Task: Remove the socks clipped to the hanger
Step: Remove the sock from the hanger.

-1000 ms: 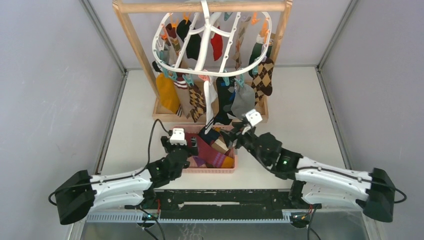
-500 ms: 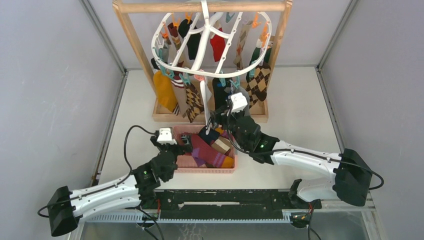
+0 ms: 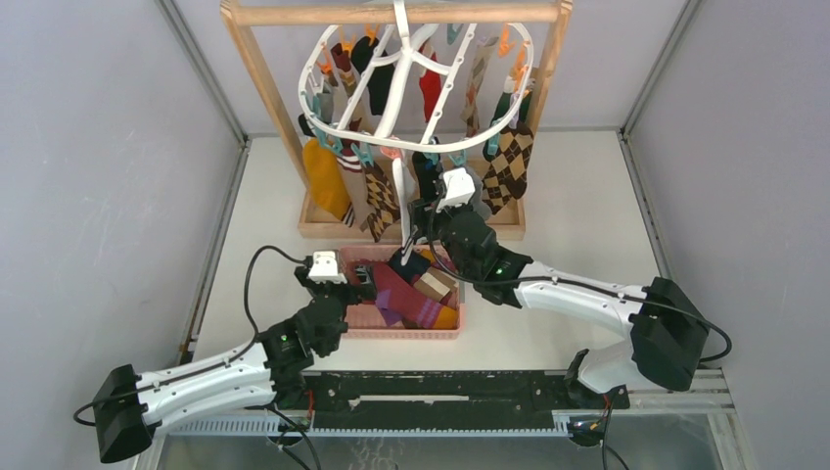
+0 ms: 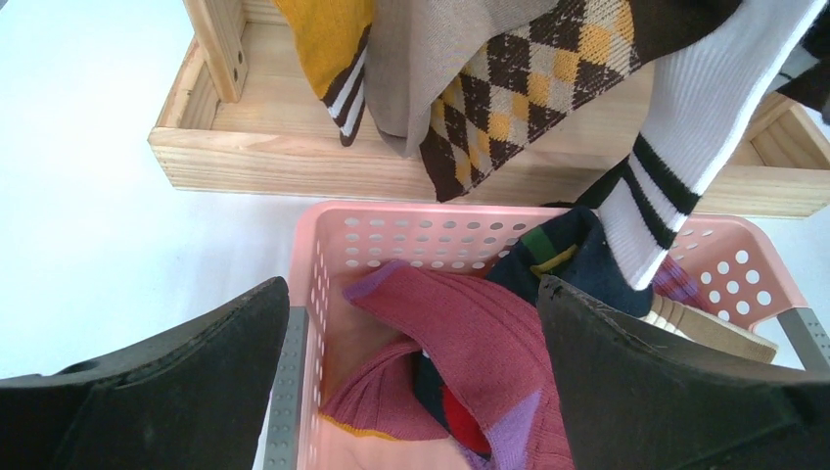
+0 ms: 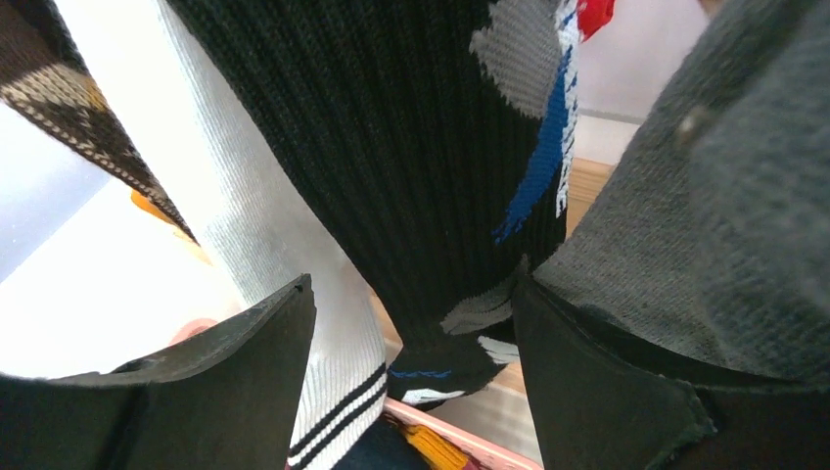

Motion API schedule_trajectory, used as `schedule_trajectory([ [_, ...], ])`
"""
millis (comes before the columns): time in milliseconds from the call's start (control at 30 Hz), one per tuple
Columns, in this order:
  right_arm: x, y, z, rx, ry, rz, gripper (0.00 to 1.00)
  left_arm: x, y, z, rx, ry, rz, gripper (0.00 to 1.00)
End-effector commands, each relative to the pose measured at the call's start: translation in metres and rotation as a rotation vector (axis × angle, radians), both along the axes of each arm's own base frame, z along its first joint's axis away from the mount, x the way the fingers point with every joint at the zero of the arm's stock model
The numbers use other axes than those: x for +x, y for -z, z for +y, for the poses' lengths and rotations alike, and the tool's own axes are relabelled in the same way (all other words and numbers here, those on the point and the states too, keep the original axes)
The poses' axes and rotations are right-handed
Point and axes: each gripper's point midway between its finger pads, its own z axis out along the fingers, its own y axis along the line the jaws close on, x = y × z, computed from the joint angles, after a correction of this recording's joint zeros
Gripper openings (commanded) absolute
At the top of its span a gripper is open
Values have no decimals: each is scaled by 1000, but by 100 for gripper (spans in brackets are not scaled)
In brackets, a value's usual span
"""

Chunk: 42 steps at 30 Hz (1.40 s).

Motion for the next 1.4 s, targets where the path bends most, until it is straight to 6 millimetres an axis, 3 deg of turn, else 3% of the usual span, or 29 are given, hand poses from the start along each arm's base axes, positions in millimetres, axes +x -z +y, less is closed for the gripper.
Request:
schedule_trajectory([
  [0,8,-12,5,44,-3,-14,80,3,-18,1,-21,-20,-32,100],
  [767,4,-5,5,32,-13,17,80,2,-17,1,-29,-19,-35,100],
  [1233,13,-3,-27,69,38,43,81,4,-13,-5,-23,-11,-24,100],
  [1367,12,-4,-24,67,11,41,70,4,-13,-7,-23,-5,-22,100],
])
